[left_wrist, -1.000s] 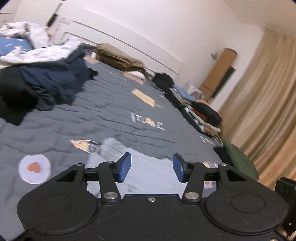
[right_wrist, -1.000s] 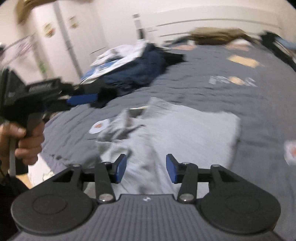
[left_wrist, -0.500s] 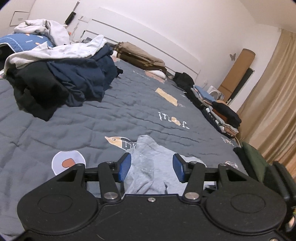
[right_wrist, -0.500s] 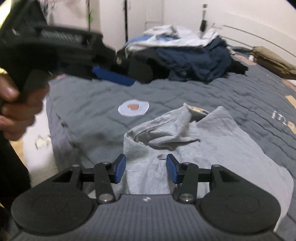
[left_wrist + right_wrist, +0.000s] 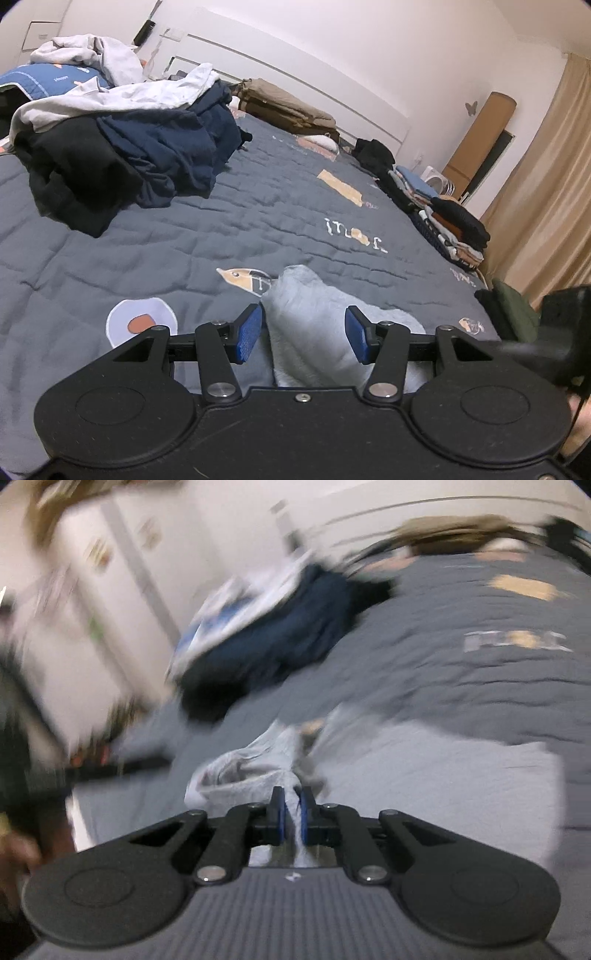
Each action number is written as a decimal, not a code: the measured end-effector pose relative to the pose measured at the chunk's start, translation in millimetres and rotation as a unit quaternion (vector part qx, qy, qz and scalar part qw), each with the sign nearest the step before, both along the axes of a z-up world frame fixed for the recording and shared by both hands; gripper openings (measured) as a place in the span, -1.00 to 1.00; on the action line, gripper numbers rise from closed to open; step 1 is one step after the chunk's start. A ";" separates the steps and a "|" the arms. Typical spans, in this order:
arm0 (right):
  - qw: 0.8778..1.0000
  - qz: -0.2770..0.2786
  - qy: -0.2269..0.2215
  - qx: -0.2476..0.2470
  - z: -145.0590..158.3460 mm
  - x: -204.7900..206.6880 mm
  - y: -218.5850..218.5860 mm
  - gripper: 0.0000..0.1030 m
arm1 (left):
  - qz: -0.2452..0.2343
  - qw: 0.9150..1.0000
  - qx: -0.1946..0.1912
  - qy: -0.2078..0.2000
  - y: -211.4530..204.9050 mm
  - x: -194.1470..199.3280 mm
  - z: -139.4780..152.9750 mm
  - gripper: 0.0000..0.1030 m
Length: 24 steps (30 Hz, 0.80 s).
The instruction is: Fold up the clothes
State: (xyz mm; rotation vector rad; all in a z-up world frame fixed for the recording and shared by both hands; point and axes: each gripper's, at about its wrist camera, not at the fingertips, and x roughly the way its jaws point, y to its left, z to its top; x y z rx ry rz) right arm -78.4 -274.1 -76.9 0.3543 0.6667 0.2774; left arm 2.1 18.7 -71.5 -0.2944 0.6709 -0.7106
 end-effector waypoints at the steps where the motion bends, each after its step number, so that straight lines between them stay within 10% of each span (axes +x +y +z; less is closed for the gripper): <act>1: 0.999 -0.031 -0.004 0.010 3.1 -4.1 -16.3 -0.85 | -0.001 1.000 0.001 0.000 -2.2 -0.3 -0.1 -0.03; 8: 0.983 -0.175 0.042 -0.032 -29.4 -14.9 -88.3 -0.85 | -0.018 1.000 0.016 0.002 -25.7 -3.2 -5.2 0.00; 24: 0.991 -0.078 0.079 0.074 -45.6 -28.6 -107.2 -0.09 | -0.043 0.999 0.021 0.006 -60.2 -4.8 -10.5 0.01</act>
